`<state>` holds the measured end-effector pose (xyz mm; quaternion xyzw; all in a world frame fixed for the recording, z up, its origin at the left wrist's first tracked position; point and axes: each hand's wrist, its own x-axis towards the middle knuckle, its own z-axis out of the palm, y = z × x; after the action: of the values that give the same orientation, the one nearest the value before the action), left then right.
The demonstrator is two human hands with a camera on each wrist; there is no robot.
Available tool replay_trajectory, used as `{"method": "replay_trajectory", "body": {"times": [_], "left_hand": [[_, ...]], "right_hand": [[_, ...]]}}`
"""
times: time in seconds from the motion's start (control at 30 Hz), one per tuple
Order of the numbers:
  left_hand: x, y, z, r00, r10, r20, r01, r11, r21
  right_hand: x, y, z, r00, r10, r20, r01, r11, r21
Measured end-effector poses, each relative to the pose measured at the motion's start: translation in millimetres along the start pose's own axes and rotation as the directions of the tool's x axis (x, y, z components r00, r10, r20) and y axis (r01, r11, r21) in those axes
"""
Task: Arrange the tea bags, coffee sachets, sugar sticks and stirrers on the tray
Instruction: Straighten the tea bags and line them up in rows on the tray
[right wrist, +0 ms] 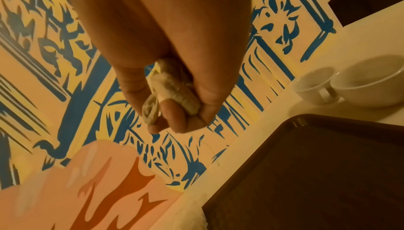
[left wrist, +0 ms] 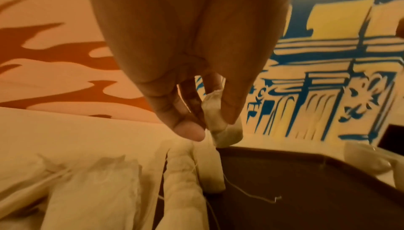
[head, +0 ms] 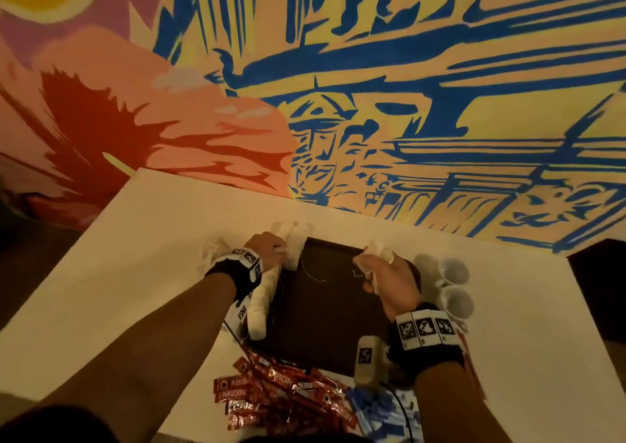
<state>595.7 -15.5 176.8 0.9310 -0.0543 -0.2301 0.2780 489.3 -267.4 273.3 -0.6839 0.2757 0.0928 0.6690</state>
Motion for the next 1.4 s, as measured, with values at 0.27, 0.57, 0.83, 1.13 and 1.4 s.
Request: {"method": "replay_trajectory", "body": {"times": [0.27,0.57,0.83,1.13,1.4], "left_hand": [[38.1,-7.5,35.3,0.982,-0.011,0.19,-0.039,0.965,0.258],[58.3,-6.5,35.7,0.981,-0.016,0.191,-0.062,0.916,0.395],[60.7,0.2,25.9,0.998,-0.006,0.056,-0.012,0.948,0.319],[-40.3,56.2,11.7,0.961,0.157,-0.229,-0.16,0.987,0.006],[-134.7,108.4,24.1,0.967,0.251,0.049,-0.217,0.907,-0.362]], "right_hand": [[2.2,10.1,6.0,0.998,0.033,-0.046,-0.036,0.998,-0.058],[-8.9,24.9,-1.1,0.999,0.05,0.002,-0.05,0.995,-0.081],[-10.6,42.0,-19.9,0.994,0.07,0.083,-0.06,0.992,-0.109],[-19.6,45.8,-24.4,0.97,-0.015,0.245,0.037,0.996,-0.086],[-29.0,57.4,-28.0,0.941,-0.066,0.331,0.078,0.997,-0.023]]}}
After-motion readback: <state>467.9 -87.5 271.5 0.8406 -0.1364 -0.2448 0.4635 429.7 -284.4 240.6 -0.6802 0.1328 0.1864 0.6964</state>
